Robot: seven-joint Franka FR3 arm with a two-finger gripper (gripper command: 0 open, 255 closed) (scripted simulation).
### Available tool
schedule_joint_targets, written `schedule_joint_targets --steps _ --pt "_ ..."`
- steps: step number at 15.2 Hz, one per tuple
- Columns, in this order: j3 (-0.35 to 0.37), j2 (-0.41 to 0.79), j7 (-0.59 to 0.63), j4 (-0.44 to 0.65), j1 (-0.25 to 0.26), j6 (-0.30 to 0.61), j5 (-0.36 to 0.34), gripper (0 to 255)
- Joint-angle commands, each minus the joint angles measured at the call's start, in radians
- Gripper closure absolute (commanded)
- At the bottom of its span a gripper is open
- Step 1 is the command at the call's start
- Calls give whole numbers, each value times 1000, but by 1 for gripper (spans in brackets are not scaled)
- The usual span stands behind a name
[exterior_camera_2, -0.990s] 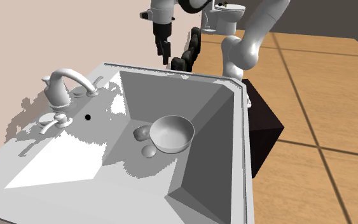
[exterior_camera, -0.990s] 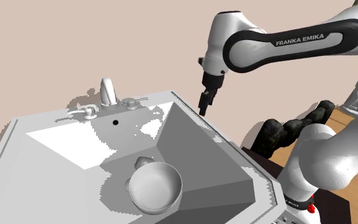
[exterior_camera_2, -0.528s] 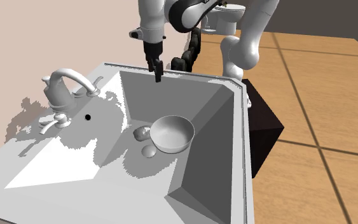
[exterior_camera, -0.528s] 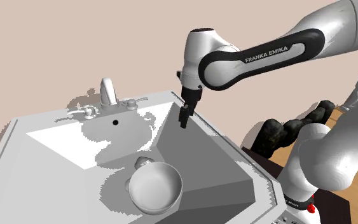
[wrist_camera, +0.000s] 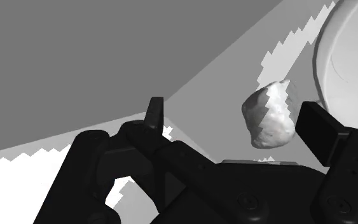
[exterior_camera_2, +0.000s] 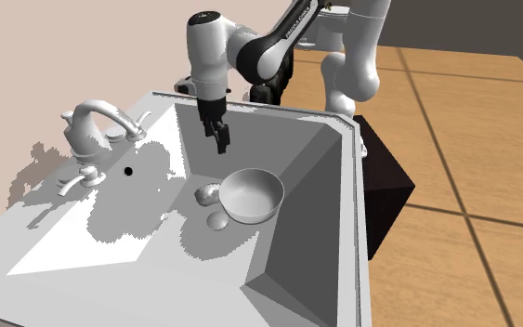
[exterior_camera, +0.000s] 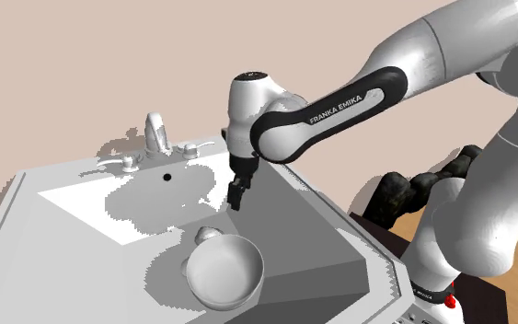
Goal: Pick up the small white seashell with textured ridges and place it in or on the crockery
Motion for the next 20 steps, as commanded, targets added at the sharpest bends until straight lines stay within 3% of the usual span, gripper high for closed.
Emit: schedule_joint_targets --steps 1,9,20 --pt "17 68 14 40 13 27 -16 0" --pt "60 324 76 215 79 96 -102 0" --pt "47 394 95 198 88 180 -131 0"
